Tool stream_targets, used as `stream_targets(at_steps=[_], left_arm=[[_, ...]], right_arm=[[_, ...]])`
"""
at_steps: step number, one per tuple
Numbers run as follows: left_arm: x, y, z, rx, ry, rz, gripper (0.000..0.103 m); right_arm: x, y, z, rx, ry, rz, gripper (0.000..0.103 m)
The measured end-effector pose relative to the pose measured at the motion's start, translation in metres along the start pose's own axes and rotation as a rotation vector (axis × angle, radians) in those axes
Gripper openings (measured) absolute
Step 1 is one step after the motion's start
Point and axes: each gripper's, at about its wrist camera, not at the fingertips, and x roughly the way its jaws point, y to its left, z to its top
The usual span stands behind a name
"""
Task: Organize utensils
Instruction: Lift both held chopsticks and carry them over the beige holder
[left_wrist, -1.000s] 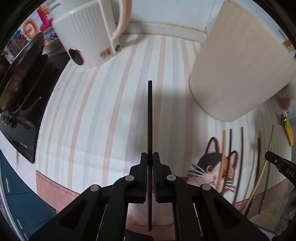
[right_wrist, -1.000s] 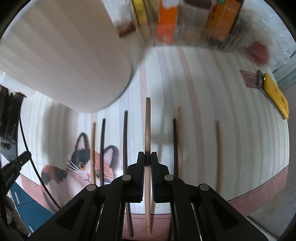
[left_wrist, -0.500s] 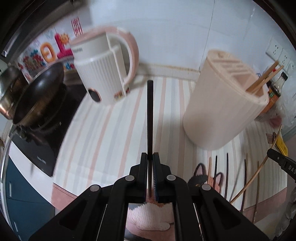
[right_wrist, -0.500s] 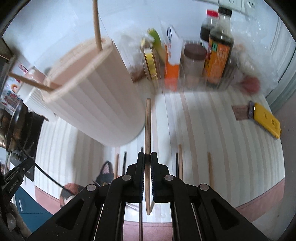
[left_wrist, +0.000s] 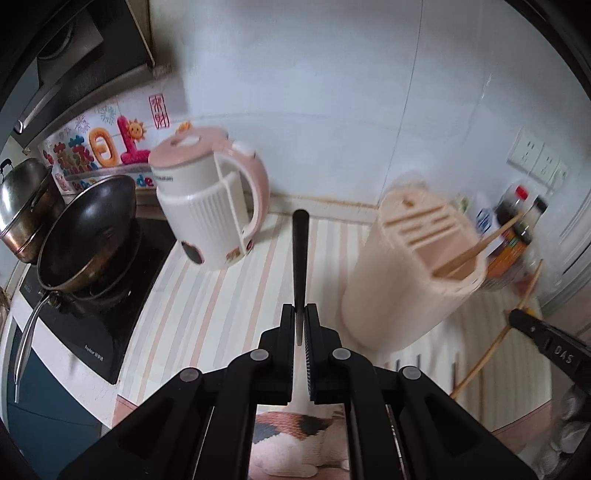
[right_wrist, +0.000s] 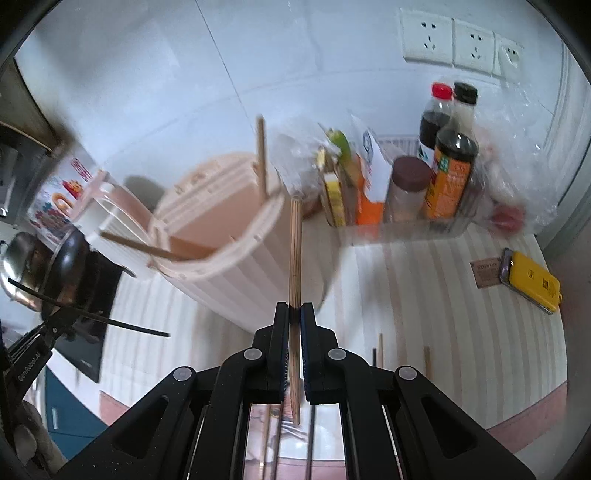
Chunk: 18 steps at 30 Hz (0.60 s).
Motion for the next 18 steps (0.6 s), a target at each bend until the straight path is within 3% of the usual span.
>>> stream_targets(at_steps=[11,18], left_arm=[[-0.061,-0.003,0.044,-0.058,-0.097,-0.094,0.003],[-0.096,-0.018,0.076,-0.06,-0.176,-0.16,0.003]], right_arm=[[-0.056,0.021,0.053,-0.013,-0.071,0.139,0.006],[-0.083,0.035,0.095,-0.029,-0.154,0.17,0.006]])
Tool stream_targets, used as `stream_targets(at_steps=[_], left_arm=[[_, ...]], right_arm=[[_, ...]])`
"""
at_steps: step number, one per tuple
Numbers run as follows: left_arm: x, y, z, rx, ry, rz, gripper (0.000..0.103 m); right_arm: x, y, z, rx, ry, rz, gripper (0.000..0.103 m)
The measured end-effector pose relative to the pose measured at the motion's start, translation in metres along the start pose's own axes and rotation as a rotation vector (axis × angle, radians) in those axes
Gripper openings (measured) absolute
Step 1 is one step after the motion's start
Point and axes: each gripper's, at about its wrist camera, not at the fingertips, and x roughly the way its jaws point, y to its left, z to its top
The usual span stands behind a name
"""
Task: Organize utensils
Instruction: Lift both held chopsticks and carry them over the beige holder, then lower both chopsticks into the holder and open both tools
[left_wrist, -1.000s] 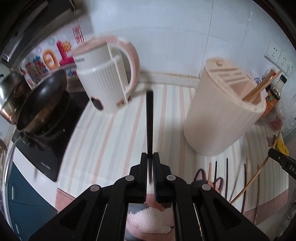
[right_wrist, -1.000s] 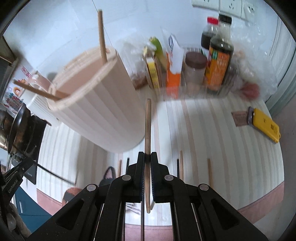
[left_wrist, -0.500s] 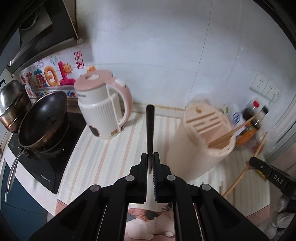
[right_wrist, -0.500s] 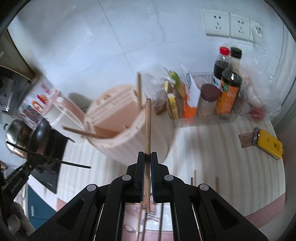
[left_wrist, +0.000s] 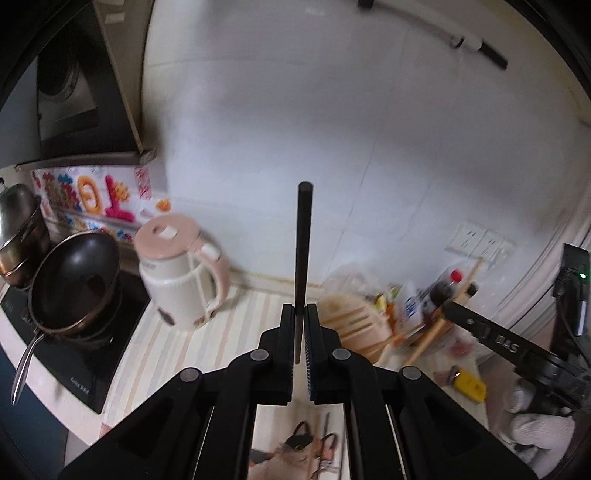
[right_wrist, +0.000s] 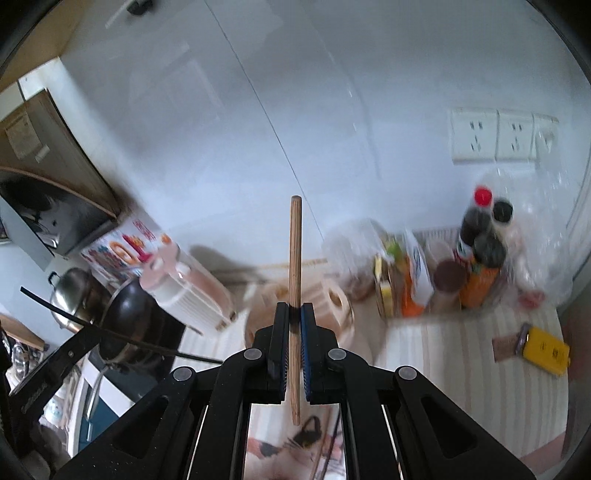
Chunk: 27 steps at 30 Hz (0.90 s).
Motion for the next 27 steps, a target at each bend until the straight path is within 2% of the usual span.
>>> stream_targets(at_steps=[6,12,20,26,27], left_arm=[[0.0,-0.021,0.021,0.014,-0.02,-0.056,0.003],[0.029,-0.043,0.028,0.044,0.018,-0.091,0.003],[0.093,-0.055,0.015,0.063,0.121,-0.083,0.003],[0.121,-0.062,0.006,0.102,0.182,-0.056,0.003],[0.123,-0.064,0.006,0.109,0.197,-0.049,0.006]], right_arm=[[-0.013,0.009,0.034,0.0,-0.07,0.02,0.006],[-0.01,0.0,0.053,0.013,-0.135,-0.014,0.006],[0.038,-0.032,0.048,0.093,-0.143,-0.024,0.006],[0.061,-0.034,0.035,0.063,-0.155,-0.036,0.006],[0.066,-0.032,0.034,0.047,-0.14,-0.03,0.006]])
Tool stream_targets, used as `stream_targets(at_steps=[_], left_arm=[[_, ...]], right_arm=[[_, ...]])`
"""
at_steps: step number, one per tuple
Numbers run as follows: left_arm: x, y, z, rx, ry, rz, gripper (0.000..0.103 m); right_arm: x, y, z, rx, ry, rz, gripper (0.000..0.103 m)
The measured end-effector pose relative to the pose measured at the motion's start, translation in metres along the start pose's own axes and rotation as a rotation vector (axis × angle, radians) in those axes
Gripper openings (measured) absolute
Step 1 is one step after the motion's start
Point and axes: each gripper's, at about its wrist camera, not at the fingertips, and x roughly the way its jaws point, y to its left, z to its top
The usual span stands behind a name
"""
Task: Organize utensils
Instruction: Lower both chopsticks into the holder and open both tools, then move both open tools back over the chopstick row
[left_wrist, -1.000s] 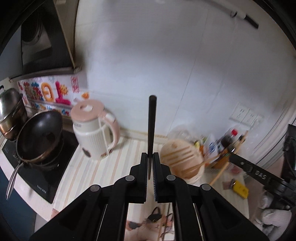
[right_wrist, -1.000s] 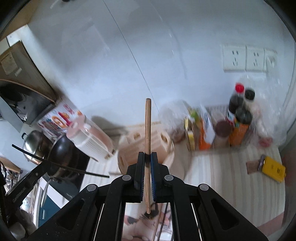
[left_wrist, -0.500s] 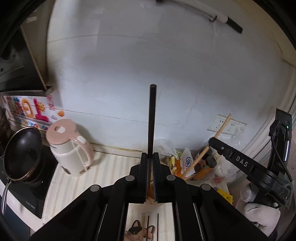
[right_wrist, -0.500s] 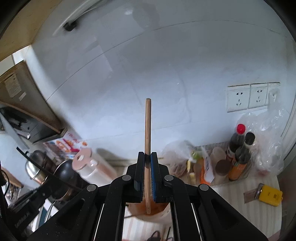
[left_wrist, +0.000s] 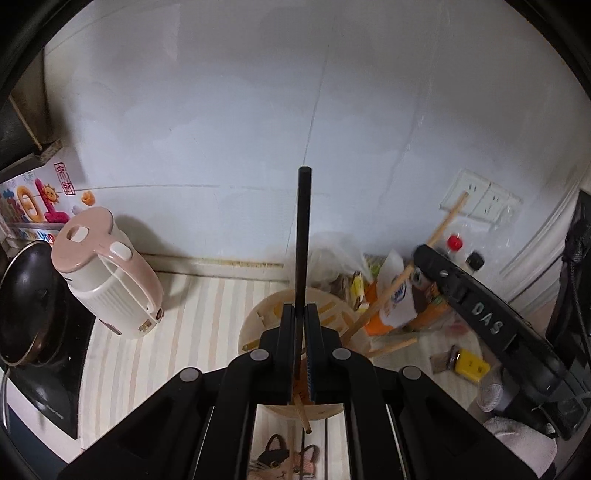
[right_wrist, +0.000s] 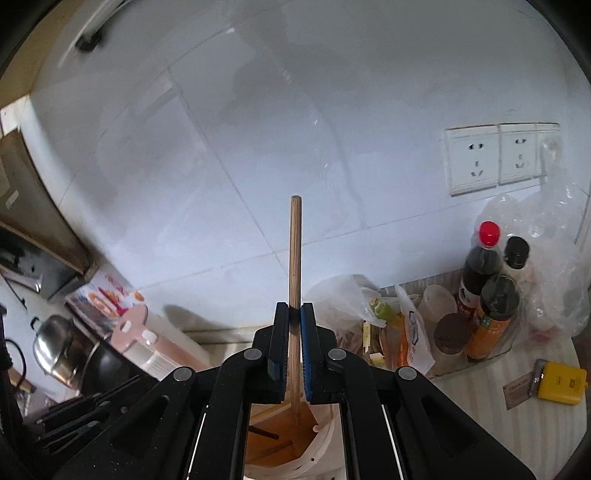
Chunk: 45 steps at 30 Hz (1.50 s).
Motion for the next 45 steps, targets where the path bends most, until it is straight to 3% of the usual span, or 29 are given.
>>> stream_targets(at_steps=[2,4,5,6,7,8,9,13,15,24,27,29,31,33,35,37,39,43,45], left_arm=[[-0.002,-0.004,0.0,-0.005,0.03,0.015,0.007],[-0.011,-0.006,0.0,-0.006,0.027,0.022,0.008],[-0.018,-0.007,0.0,-0.005,0.012,0.031,0.01],[-0.024,-0.007,0.001,-0.007,-0.002,0.042,0.022],[-0.032,-0.005,0.002,-0.015,-0.018,0.058,0.034],[-0.039,-0.002,0.002,-0.024,-0.034,0.063,0.062],[-0.049,0.002,0.0,-0.04,-0.062,0.075,0.083],[-0.06,0.022,-0.007,-0.079,-0.096,0.142,0.091],[-0.059,0.028,-0.014,-0.072,-0.098,0.198,0.103],[-0.051,0.045,-0.072,-0.099,-0.05,0.276,0.103],[-0.028,0.044,-0.106,-0.067,0.028,0.366,0.103],[-0.012,0.044,-0.126,-0.065,0.09,0.382,0.103],[0.016,0.042,-0.15,-0.054,0.182,0.379,0.103],[0.039,0.037,-0.169,-0.045,0.253,0.355,0.103],[0.066,0.029,-0.189,-0.043,0.329,0.305,0.103],[0.092,0.021,-0.205,-0.048,0.404,0.254,0.101],[0.116,0.01,-0.222,-0.042,0.478,0.218,0.081],[0.145,-0.01,-0.242,0.026,0.54,0.213,0.07],[0.157,-0.017,-0.249,0.063,0.559,0.228,0.049]], right_arm=[[0.01,0.003,-0.004,-0.035,0.059,0.002,0.007],[0.014,0.003,-0.005,-0.05,0.099,-0.001,0.022],[0.013,0.001,-0.005,-0.043,0.118,0.006,0.049],[0.008,-0.001,-0.004,-0.028,0.116,0.005,0.066],[0.002,-0.005,-0.003,-0.012,0.103,0.004,0.067],[-0.005,-0.008,-0.002,-0.003,0.094,0.002,0.067],[-0.012,-0.012,-0.001,0.006,0.088,-0.012,0.067],[-0.038,-0.031,-0.004,0.05,0.086,-0.067,0.067],[-0.048,-0.04,-0.009,0.073,0.088,-0.069,0.067],[-0.066,-0.08,-0.073,0.111,0.148,-0.148,0.075],[-0.058,-0.095,-0.102,0.11,0.214,-0.184,0.075],[-0.049,-0.107,-0.127,0.127,0.29,-0.192,0.075],[-0.039,-0.118,-0.15,0.144,0.368,-0.189,0.07],[-0.031,-0.125,-0.168,0.143,0.428,-0.192,0.048],[-0.019,-0.133,-0.189,0.15,0.5,-0.201,0.037],[-0.009,-0.137,-0.206,0.146,0.55,-0.211,0.033],[-0.002,-0.14,-0.222,0.14,0.588,-0.217,0.033],[0.004,-0.146,-0.238,0.149,0.626,-0.231,0.033],[0.005,-0.15,-0.243,0.16,0.639,-0.241,0.033]])
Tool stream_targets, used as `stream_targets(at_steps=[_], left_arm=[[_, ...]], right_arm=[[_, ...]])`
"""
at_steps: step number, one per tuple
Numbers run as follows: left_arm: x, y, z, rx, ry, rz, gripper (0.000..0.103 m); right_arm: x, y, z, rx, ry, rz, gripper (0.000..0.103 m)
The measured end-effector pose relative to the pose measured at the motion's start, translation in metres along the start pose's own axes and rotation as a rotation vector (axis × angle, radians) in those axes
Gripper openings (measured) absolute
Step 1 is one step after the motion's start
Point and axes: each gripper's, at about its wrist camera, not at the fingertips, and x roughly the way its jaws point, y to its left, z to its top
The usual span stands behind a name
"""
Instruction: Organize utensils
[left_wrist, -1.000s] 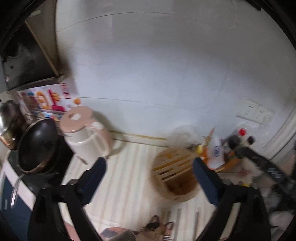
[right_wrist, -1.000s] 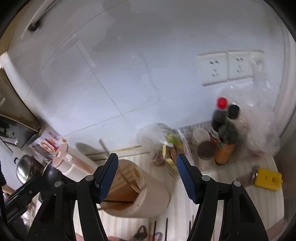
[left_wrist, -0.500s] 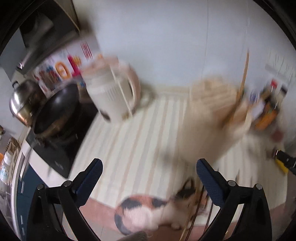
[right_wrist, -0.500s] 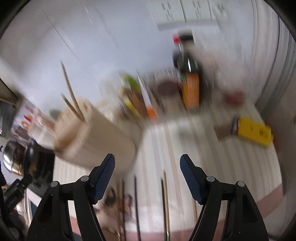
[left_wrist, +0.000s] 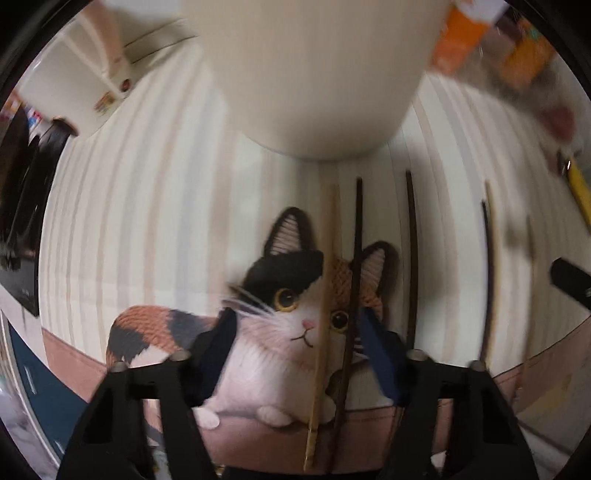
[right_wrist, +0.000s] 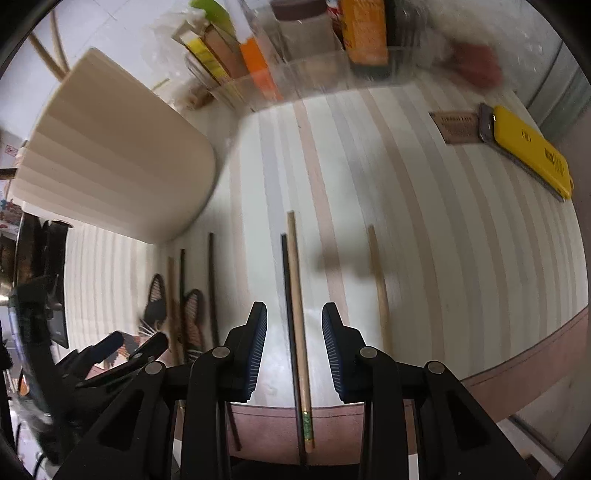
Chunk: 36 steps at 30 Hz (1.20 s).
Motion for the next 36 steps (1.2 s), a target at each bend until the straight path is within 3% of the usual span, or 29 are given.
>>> stream_targets(at_steps=[1,3,4,8,11,15,19,20,23,26,30,36], left_arm=[[0.004,-0.001,0.0,0.001,0.004,0.008,0.042],[0.012,0.0,-0.001,-0.004,0.014,-0.001,0.009],[0.011,0.003,-0.002,-0.016,-0.003,-0.023,0.006],[0.011,0.024,-0.003,-0.045,-0.014,-0.018,0.005],[0.011,0.049,-0.006,-0.055,-0.027,0.047,0.005],[-0.004,0.094,-0.006,-0.197,0.007,0.09,0.01],[-0.049,0.133,0.004,-0.311,-0.072,0.127,0.011],[-0.065,0.14,0.009,-0.329,-0.112,0.139,0.021],[-0.115,0.161,0.027,-0.368,-0.229,0.134,0.103],[-0.15,0.167,0.051,-0.378,-0.296,0.114,0.103],[-0.17,0.175,0.083,-0.358,-0.327,0.124,0.103],[-0.154,0.173,0.114,-0.324,-0.299,0.13,0.103]], right_arm=[[0.002,-0.002,-0.001,0.005,0.007,-0.004,0.033],[0.002,-0.002,0.001,0.013,0.012,0.0,0.033],[0.0,-0.002,0.002,0.016,0.006,0.005,0.033],[-0.016,0.002,0.016,0.018,-0.04,0.035,0.033],[-0.022,0.009,0.028,-0.016,-0.052,0.039,0.033],[-0.038,0.013,0.043,-0.022,-0.072,0.091,0.033],[-0.078,0.032,0.07,-0.047,-0.149,0.17,0.036],[-0.089,0.039,0.078,-0.058,-0.17,0.186,0.036],[-0.123,0.062,0.103,-0.095,-0.241,0.223,0.036],[-0.144,0.086,0.125,-0.131,-0.278,0.249,0.036],[-0.152,0.121,0.156,-0.174,-0.306,0.245,0.036],[-0.136,0.159,0.197,-0.206,-0.309,0.191,0.036]])
